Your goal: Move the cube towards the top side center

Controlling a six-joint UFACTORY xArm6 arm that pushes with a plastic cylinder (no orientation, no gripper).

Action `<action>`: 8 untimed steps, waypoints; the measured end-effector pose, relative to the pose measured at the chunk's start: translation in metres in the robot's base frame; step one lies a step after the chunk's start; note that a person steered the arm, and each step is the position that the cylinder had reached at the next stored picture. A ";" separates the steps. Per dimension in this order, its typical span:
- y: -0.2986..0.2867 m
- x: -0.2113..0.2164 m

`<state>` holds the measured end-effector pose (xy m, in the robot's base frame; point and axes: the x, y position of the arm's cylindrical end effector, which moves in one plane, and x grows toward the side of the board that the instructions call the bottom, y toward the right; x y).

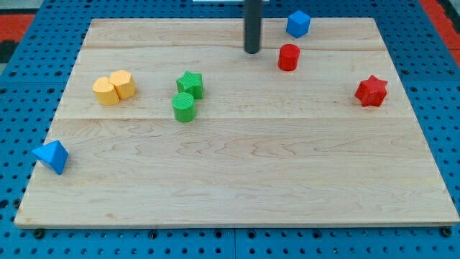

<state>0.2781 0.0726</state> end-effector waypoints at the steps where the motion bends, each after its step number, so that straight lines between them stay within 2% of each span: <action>1: 0.082 0.036; 2: 0.084 0.072; 3: 0.075 0.075; 5: -0.030 0.035; 8: -0.088 0.028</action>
<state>0.3063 -0.0150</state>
